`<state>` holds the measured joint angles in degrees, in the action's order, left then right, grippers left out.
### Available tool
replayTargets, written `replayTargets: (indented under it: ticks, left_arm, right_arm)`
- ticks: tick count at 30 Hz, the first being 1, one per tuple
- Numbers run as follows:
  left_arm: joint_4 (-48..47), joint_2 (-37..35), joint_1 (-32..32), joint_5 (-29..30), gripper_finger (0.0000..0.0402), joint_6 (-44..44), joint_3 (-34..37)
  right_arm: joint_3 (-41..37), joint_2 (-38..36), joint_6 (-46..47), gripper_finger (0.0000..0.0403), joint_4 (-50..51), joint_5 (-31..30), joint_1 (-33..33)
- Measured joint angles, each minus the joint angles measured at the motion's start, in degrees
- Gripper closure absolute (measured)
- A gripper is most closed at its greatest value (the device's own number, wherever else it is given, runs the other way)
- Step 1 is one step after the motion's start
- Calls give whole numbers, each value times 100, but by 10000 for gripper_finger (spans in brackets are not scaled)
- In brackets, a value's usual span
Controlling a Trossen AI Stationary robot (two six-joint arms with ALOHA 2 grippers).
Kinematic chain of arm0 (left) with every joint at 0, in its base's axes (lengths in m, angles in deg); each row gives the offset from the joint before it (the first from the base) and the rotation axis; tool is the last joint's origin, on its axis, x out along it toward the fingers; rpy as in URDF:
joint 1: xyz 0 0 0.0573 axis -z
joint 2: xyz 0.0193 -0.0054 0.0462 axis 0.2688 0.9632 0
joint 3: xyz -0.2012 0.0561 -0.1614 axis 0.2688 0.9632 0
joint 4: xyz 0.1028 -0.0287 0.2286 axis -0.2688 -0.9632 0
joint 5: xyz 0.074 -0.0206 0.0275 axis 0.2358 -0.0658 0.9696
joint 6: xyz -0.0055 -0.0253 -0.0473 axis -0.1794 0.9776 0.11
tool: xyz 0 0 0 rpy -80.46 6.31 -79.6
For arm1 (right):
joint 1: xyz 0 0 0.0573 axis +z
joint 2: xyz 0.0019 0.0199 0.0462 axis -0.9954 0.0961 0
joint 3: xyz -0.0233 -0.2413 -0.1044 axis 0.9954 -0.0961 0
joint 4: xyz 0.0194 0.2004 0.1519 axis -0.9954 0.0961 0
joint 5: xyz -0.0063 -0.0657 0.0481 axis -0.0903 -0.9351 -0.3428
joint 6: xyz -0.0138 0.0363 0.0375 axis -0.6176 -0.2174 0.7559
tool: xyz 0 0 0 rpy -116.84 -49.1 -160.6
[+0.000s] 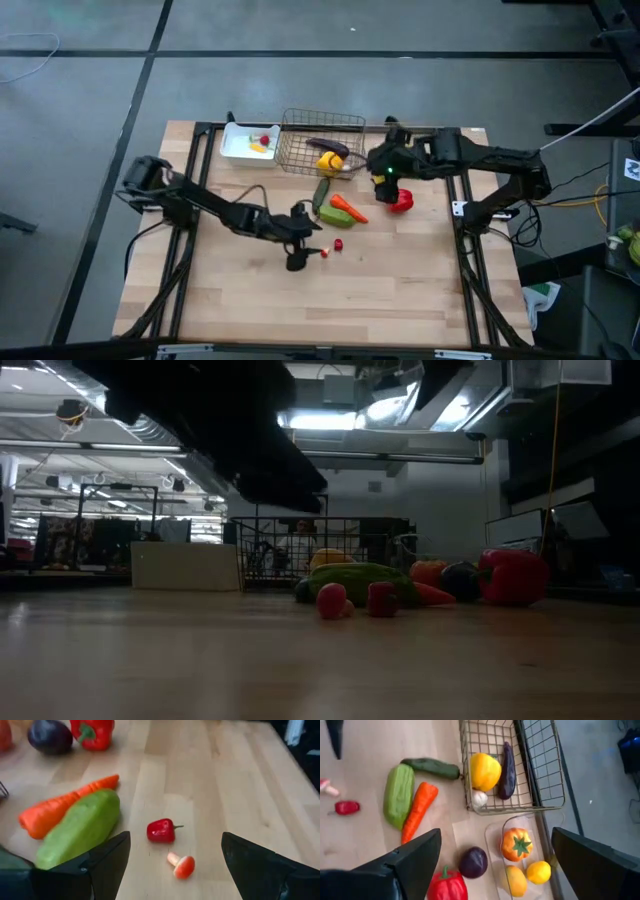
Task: Sort produce into baskets
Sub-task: Put the red mushroom into the white bin
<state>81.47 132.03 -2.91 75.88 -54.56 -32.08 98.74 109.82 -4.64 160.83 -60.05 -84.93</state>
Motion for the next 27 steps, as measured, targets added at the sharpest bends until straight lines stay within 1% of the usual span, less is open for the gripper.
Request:
replayTargets:
  ticks: [6,9,11,14,17,23,27]
  left_arm:
    - [-1,685,130,210,92,142,-337]
    - [4,855,158,281,92,324,-388]
    - [1,924,162,307,92,463,-390]
    - [8,990,182,315,92,624,-390]
    - [109,1012,209,317,92,624,-390]
    - [472,1278,328,331,92,639,-398]
    - [600,1515,388,406,92,639,-446]
  right_arm:
    - [-2,-22,363,27,481,-99,493]
    - [-59,-28,541,27,687,-408,744]
    - [-258,-84,642,27,693,-650,905]
    - [-760,-400,822,27,563,-843,1110]
    - [-1390,-800,1124,27,414,-899,1256]
    - [-2662,-1566,1694,27,-573,-887,1439]
    - [-3427,-1769,1799,27,-1411,-868,1574]
